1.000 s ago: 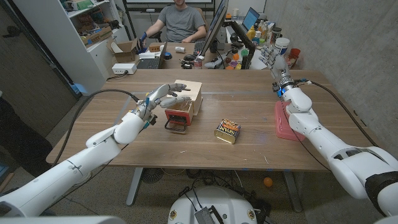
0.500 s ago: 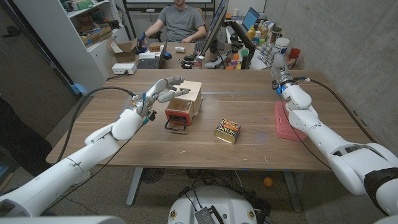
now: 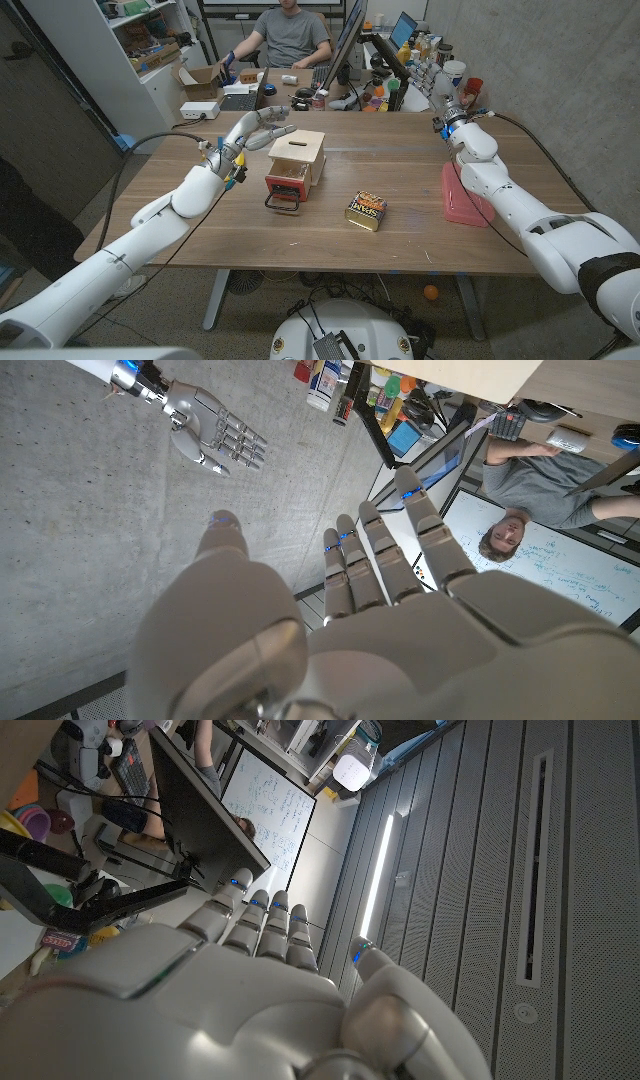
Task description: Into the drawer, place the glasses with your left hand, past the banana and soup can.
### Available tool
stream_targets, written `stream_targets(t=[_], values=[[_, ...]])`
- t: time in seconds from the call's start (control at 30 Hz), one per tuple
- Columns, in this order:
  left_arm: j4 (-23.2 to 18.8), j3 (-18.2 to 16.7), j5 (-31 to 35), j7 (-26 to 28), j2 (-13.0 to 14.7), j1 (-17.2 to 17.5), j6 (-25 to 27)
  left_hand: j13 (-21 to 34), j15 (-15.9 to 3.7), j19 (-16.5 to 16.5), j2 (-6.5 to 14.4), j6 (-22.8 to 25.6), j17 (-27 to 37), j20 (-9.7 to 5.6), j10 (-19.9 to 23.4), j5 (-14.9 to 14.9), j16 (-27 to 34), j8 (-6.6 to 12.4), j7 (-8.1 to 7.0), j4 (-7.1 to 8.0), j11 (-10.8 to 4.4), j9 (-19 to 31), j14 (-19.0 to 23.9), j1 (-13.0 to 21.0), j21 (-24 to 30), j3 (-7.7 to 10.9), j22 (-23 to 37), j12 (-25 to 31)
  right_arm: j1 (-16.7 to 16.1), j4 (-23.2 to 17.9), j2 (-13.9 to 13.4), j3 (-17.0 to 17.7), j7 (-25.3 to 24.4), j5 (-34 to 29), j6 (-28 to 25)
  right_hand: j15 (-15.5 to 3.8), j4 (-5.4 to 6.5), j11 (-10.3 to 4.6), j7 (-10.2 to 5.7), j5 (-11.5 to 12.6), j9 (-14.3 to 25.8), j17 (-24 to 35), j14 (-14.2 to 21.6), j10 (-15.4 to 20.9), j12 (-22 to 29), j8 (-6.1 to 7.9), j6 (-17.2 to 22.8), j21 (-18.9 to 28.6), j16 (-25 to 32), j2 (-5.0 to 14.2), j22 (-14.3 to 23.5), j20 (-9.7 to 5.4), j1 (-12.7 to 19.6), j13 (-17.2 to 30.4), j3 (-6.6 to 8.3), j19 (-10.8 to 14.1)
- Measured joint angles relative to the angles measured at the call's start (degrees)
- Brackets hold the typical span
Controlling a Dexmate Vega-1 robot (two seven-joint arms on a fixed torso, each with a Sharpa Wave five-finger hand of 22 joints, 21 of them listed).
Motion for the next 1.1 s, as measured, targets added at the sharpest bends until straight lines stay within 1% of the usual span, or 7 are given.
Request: stream_targets(t=[0.07, 0.37, 0.6, 0.63, 0.73, 0.93, 1.1], values=[[-0.3, -0.2, 0.0, 0.0, 0.0, 0.0, 0.8, 0.0, 0.0, 0.0, 0.2, 0.0, 0.0, -0.02, 0.0, 0.0, 0.0, 0.0, 0.0, 0.0, 0.01, 0.0, 0.0, -0.2, 0.0, 0.0, 0.0, 0.0, 1.7, 2.1, 0.8, -0.4, 0.6, 0.0, 0.1, 0.0, 0.0, 0.0, 0.0, 0.0, 0.0, 0.0, 0.0, 0.0, 0.0, 0.0, 0.0, 0.0, 0.0, 0.0, 0.0, 0.0, 0.0, 0.0, 0.0, 0.0], [-1.4, -1.4, -0.2, 0.6, -0.3, 0.2, 3.0, 0.0, 0.0, -0.4, 0.3, -0.7, 0.0, -0.18, -0.8, 0.0, 0.0, 0.0, 0.05, 0.0, 0.44, 0.0, -0.4, -0.3, -0.1, 0.0, 0.0, 0.0, 4.6, 7.3, 2.3, -0.8, 2.8, 0.0, 1.5, 0.0, 0.0, 0.0, 0.0, 0.0, 0.0, 0.0, 0.0, 0.0, 0.0, 0.0, 0.0, 0.0, 0.0, 0.0, 0.0, 0.0, 0.0, 0.0, 0.0, 0.0], [-0.9, -1.7, -1.5, 0.6, -1.2, -0.5, 3.1, -0.3, 1.37, -2.4, 1.4, -3.9, 0.0, 0.72, -3.6, 0.0, 0.0, 0.0, 1.24, 0.43, 1.77, -0.1, -3.4, -1.4, -1.7, -0.39, 0.0, 0.0, 6.2, 10.3, 3.2, -0.9, 3.7, 0.0, 2.3, 0.0, 0.0, 0.0, 0.0, 0.0, 0.0, 0.0, 0.0, 0.0, 0.0, 0.0, 0.0, 0.0, 0.0, 0.0, 0.0, 0.0, 0.0, 0.0, 0.0, 0.0], [-0.6, -1.8, -2.0, 0.6, -1.7, -0.8, 2.9, -0.3, 1.25, -2.7, 1.7, -4.4, 0.0, 0.82, -4.1, 0.0, 0.0, 0.0, 1.33, 0.67, 1.84, -0.1, -3.7, -1.7, -1.9, -0.34, 0.0, 0.0, 7.1, 12.2, 3.8, -1.0, 4.3, 0.1, 2.9, 0.0, 0.0, 0.0, 0.0, 0.0, 0.0, 0.0, 0.0, 0.0, 0.0, 0.0, 0.0, 0.0, 0.0, 0.0, 0.0, 0.0, 0.0, 0.0, 0.0, 0.0], [-0.1, -1.9, -2.9, 0.7, -2.3, -1.3, 2.3, -0.3, 1.4, -2.7, 2.1, -5.2, 0.0, 0.82, -4.3, 0.0, 0.0, -0.22, 1.73, 0.91, 1.87, -0.1, -4.1, -2.0, -2.1, -0.21, 0.0, 0.0, 7.8, 13.6, 4.3, -1.0, 4.7, 0.1, 3.3, 0.0, 0.0, 0.0, 0.0, 0.0, 0.0, 0.0, 0.0, 0.0, 0.0, 0.0, 0.0, 0.0, 0.0, 0.0, 0.0, 0.0, 0.0, 0.0, 0.0, 0.0], [1.4, -2.1, -5.4, 0.6, -3.9, -2.3, 0.5, -0.3, 2.6, -3.7, 5.2, -8.8, 0.3, 1.25, -6.7, 0.0, 0.0, -0.22, 1.82, 2.41, 2.83, -0.4, -6.1, -3.5, -3.1, 0.35, 0.0, 0.0, 9.2, 16.3, 5.2, -1.1, 5.5, 0.3, 4.3, 0.0, 0.0, 0.0, 0.0, 0.0, 0.0, 0.0, 0.0, 0.0, 0.0, 0.0, 0.0, 0.0, 0.0, 0.0, 0.0, 0.0, 0.0, 0.0, 0.0, 0.0], [2.7, -2.3, -8.2, 0.3, -5.6, -2.9, -1.3, -0.6, 4.22, -5.6, 8.4, -12.7, 0.1, 2.68, -9.5, -0.3, -0.3, -0.22, 2.47, 3.43, 4.23, -0.9, -9.6, -5.0, -4.6, 0.89, 0.0, 0.0, 10.0, 18.5, 5.9, -1.1, 6.0, 0.3, 4.9, 0.0, 0.0, 0.0, 0.0, 0.0, 0.0, 0.0, 0.0, 0.0, 0.0, 0.0, 0.0, 0.0, 0.0, 0.0, 0.0, 0.0, 0.0, 0.0, 0.0, 0.0]])
